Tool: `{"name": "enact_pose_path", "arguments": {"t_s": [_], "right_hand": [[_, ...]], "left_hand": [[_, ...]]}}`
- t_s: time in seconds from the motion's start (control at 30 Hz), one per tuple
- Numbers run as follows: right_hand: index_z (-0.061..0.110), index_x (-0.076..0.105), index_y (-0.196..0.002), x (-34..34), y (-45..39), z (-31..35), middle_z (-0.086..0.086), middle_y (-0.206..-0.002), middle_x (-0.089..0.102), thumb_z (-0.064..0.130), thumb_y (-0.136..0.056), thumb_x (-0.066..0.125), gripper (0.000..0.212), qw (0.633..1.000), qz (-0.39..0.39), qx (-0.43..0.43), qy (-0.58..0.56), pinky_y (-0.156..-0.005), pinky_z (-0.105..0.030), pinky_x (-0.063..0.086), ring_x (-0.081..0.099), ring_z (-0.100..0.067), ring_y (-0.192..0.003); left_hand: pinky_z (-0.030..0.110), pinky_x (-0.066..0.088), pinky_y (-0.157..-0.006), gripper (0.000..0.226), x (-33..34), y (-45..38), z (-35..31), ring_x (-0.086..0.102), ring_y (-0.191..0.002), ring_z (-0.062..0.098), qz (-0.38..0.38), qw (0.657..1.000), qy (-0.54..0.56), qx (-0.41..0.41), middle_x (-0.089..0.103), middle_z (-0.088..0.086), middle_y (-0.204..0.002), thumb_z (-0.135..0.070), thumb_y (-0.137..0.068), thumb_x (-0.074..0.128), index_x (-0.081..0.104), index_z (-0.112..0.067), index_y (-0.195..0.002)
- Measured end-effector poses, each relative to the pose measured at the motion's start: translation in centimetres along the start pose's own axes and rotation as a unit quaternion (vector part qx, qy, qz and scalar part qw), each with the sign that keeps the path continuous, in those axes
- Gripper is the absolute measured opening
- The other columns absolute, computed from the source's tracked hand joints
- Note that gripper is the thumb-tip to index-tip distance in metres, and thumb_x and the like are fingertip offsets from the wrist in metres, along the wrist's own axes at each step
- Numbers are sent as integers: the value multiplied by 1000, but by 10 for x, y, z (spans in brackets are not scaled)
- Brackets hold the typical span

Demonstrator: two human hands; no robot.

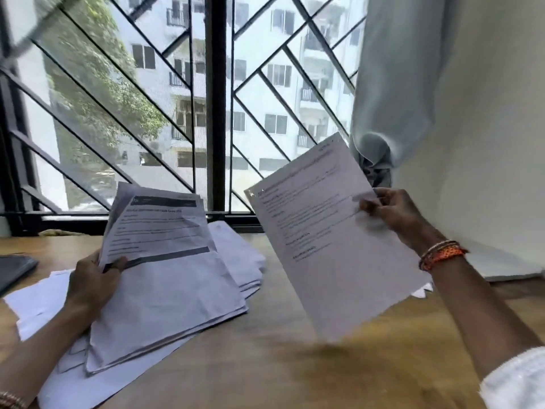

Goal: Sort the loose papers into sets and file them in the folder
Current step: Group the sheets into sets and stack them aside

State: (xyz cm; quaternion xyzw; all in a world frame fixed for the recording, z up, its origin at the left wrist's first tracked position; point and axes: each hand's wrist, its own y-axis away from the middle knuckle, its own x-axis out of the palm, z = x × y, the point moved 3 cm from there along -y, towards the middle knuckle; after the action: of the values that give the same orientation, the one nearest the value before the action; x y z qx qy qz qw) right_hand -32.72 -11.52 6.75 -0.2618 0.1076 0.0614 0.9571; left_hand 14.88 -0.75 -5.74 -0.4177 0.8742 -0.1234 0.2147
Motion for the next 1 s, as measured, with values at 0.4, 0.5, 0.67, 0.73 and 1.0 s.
{"name": "enact_pose_path", "arguments": {"t_s": [0.4,0.5,0.67,0.73,1.0], "right_hand": [[16,71,-78,110,40,-49,4,-64,69,2,-89,64,19,985,-91,62,-130,-48,-21,48,59,-6,-52],[20,71,-78,126,47,-57,-3,-77,71,6,-88,66,18,987,-94,67,-107,-64,-31,54,64,-14,-68],[21,73,-72,125,49,-61,-7,-80,71,3,-87,65,24,990,-85,69,-89,-73,-41,54,63,-21,-75],[23,72,-72,115,44,-61,-2,-78,71,12,-86,67,19,992,-99,51,-58,-71,-40,54,63,-20,-75],[-11,66,-83,8,48,-52,-32,-83,67,23,-86,55,36,905,-385,-43,174,-61,-29,29,63,-33,-77]], "left_hand": [[38,43,-86,26,10,8,-13,55,-98,29,24,993,113,-5,61,16,-108,0,-90,60,60,4,-115],[34,41,-84,22,12,16,-26,56,-95,26,43,989,140,5,60,12,-104,0,-91,58,61,0,-112],[32,41,-82,22,13,22,-31,55,-92,23,50,987,154,5,60,11,-104,0,-91,57,61,1,-113],[32,41,-83,23,13,21,-30,55,-93,24,50,985,163,2,60,11,-105,0,-91,57,60,1,-114],[24,56,-63,14,18,27,-32,68,-76,19,219,944,231,-88,72,7,-95,-9,-93,56,64,-9,-104]]}}
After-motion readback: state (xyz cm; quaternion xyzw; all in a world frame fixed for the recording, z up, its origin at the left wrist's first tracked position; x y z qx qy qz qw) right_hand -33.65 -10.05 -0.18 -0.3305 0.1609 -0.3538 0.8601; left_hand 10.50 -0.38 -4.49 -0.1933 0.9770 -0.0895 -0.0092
